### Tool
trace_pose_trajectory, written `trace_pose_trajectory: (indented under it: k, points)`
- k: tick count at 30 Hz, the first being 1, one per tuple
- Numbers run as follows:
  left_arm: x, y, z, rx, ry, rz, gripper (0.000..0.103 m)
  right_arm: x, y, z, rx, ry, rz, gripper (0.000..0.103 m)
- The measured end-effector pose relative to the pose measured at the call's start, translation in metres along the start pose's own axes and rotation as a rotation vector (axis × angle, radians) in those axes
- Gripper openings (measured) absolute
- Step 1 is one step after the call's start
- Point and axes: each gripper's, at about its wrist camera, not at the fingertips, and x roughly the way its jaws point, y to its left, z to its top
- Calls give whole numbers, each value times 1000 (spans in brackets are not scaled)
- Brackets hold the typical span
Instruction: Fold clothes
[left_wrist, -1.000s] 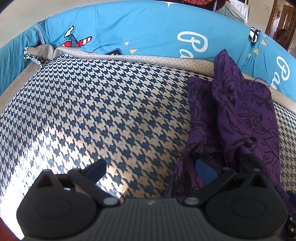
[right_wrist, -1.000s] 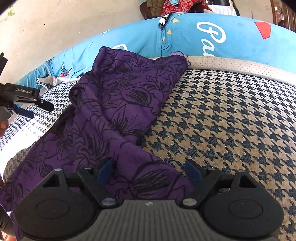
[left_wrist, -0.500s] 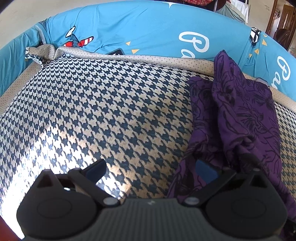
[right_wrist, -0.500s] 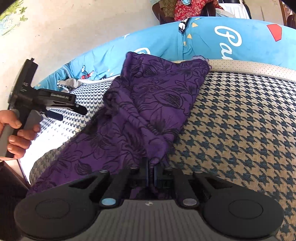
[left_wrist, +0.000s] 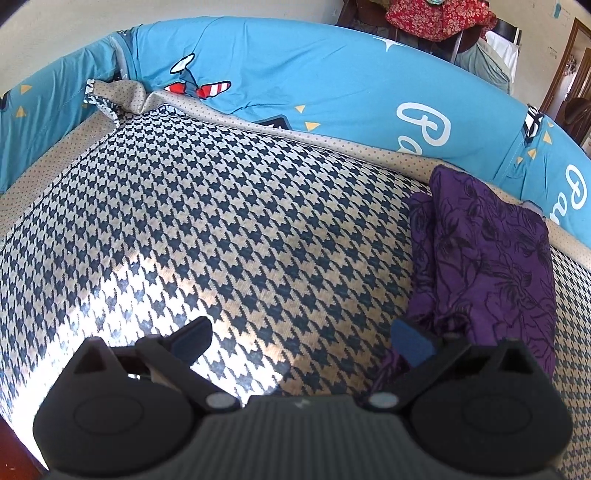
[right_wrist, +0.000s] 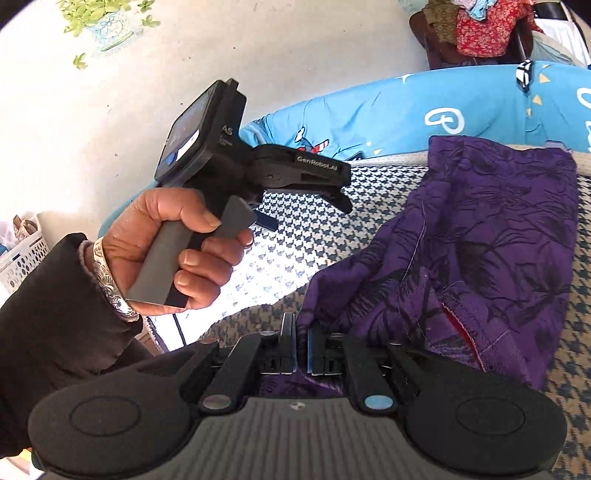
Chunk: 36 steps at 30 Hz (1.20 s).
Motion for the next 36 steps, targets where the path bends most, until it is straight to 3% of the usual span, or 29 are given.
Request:
trace_pose_trajectory:
  k: [6,12,14,16,20,30,36]
  points:
    - [-2,9,3,-28,0,-14,103,40,21,-7,-49,35,-58,7]
    - [-2,-2,-1,21,6,-49,103,79,32,-14,-83,73,-139,8]
    - [1,-8,-3,45,20,-71,103,92,36,-17,-97,90,-153,12]
    - [4,-13,-7,67,37,-92,103,98,40,-22,-111,102,-155,23]
    - [7,-23,-14,112,52,-110,103,83,49,-29,-146,91,-109,48]
    - [10,-48,-34,259,37,-90,103,20,45,-30,-124,77,1,57]
    - [16,-53,-41,314,44,-45,103,10,54,-34,-136,117,109,57]
